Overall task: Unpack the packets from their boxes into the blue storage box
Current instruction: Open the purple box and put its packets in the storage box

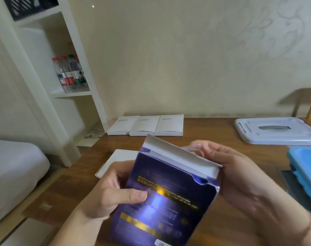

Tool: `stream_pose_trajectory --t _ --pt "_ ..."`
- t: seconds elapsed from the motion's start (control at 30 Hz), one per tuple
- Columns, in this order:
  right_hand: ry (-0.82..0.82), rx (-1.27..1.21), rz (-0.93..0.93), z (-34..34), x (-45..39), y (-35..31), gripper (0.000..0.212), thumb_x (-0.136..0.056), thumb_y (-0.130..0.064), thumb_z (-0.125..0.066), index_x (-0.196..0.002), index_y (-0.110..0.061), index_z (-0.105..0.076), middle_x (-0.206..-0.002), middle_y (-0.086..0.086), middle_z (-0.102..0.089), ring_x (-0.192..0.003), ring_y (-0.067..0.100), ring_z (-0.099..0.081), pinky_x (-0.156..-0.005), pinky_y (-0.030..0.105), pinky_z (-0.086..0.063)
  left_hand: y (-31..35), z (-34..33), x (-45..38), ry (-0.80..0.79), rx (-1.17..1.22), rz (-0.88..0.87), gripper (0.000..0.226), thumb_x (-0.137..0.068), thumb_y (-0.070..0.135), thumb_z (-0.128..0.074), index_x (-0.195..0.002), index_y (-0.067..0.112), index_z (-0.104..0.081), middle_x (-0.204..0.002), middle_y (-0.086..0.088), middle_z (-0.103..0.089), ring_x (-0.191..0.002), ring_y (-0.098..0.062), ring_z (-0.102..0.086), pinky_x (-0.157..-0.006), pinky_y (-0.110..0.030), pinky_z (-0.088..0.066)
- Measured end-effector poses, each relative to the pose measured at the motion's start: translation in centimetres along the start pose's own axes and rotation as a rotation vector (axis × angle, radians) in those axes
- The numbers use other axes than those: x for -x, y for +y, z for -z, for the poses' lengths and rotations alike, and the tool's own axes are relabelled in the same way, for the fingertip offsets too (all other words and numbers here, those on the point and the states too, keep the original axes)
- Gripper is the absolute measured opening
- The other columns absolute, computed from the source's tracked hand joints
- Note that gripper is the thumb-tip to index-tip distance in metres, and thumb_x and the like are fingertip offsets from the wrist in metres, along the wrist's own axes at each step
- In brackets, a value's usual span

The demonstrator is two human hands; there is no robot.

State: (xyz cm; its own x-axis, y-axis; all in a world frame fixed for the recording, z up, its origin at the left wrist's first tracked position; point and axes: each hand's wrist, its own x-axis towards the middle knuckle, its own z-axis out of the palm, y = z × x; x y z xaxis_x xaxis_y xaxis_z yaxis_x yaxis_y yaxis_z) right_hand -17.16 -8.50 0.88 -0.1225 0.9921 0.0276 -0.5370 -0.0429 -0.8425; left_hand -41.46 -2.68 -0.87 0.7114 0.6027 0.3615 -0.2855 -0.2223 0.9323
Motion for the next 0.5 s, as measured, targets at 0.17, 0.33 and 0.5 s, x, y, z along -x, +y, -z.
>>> stream_pose_trajectory --t 0.17,0.33,0.5 --pt "0.356 0.322 0.478 0.2 1.4 -0.8 0.018 -0.080 -0.036 -0.065 -0.091 -0.024 -0.074 -0.086 -0.001 -0.069 -0.082 0.021 -0.066 -0.071 0.043 -0.055 1.1 0.9 -0.8 0.325 -0.088 -0.011 0.043 -0.066 0.029 -0.088 -0.104 0.015 -0.074 -0.101 -0.011 -0.075 -0.093 -0.029 -0.071 -0.073 -0.036 -0.058" --pt "0.333 0.748 0.582 -1.0 1.7 1.0 0.046 -0.067 -0.059 -0.074 -0.105 -0.034 -0.067 -0.097 -0.013 -0.073 -0.089 0.003 -0.068 -0.059 0.015 -0.054 -0.5 0.0 -1.6 0.419 -0.089 -0.062 0.041 -0.071 0.023 -0.084 -0.110 0.016 -0.073 -0.112 -0.016 -0.072 -0.106 -0.034 -0.067 -0.078 -0.038 -0.058" --pt "0.471 0.886 0.639 -0.7 1.3 2.4 0.041 -0.062 -0.063 -0.067 -0.093 -0.037 -0.068 -0.089 -0.026 -0.071 -0.081 -0.004 -0.068 -0.053 0.008 -0.049 -3.6 -1.6 -1.5 0.462 -0.162 -0.047 0.041 -0.072 0.023 -0.079 -0.112 0.019 -0.072 -0.114 -0.011 -0.072 -0.111 -0.030 -0.065 -0.084 -0.028 -0.055"
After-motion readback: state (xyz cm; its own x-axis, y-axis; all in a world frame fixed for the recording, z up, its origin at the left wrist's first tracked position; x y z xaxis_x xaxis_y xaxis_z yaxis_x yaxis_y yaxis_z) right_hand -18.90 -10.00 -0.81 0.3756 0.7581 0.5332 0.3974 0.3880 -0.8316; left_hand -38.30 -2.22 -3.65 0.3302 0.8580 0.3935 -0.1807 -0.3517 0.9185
